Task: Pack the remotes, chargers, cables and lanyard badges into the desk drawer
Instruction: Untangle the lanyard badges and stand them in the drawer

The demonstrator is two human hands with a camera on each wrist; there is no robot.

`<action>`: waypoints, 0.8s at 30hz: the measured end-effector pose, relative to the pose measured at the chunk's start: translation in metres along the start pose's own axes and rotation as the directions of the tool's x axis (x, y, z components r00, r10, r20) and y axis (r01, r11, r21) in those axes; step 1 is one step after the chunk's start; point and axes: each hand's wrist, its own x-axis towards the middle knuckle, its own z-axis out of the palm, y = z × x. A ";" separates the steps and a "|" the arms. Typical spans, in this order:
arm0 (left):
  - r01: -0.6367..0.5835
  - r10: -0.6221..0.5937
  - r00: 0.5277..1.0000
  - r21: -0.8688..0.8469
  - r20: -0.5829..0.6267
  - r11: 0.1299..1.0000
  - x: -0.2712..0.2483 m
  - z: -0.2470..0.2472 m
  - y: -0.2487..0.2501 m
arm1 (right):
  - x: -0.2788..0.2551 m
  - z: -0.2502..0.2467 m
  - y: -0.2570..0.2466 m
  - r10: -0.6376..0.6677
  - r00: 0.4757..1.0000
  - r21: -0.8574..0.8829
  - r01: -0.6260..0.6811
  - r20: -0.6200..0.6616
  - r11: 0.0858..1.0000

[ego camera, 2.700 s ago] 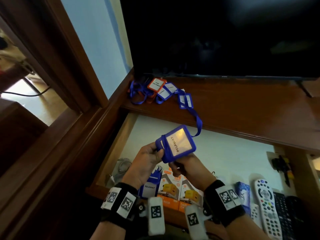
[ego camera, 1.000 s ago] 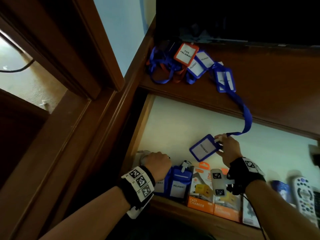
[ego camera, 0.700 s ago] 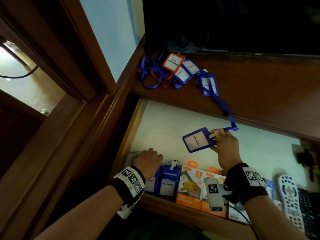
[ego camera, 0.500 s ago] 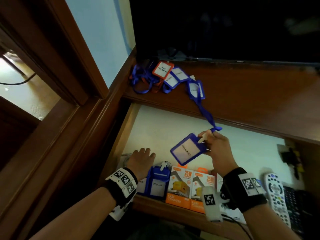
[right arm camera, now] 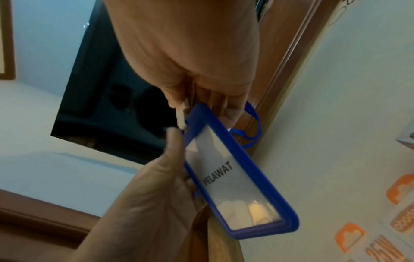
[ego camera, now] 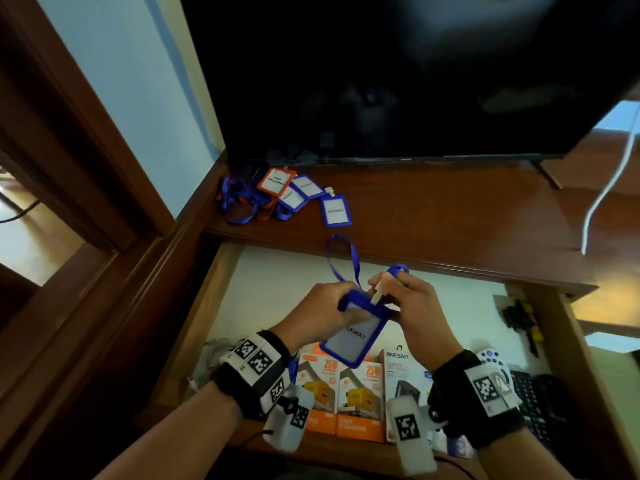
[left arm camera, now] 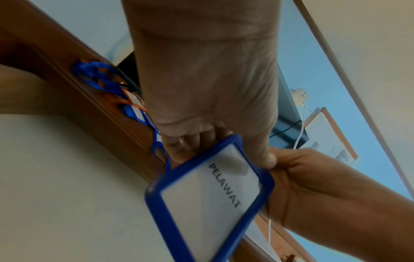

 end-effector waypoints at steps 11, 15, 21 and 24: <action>-0.002 -0.001 1.000 -0.314 -0.011 0.949 0.003 -0.012 0.035 | -0.004 -0.050 -0.001 0.120 0.974 0.065 -0.109 -0.194 0.992; -0.045 0.063 0.998 -0.405 0.030 0.913 0.004 -0.006 0.047 | -0.004 -0.043 0.006 -0.024 0.972 -0.012 0.022 -0.235 1.000; -0.072 0.069 0.997 -0.494 -0.024 0.867 0.009 0.002 0.054 | -0.014 -0.025 -0.002 -0.034 0.996 0.261 0.011 0.085 0.965; -0.064 -0.034 0.987 -0.586 -0.155 0.808 0.013 0.003 0.054 | -0.016 -0.022 -0.002 -0.040 0.987 0.262 -0.003 0.158 0.965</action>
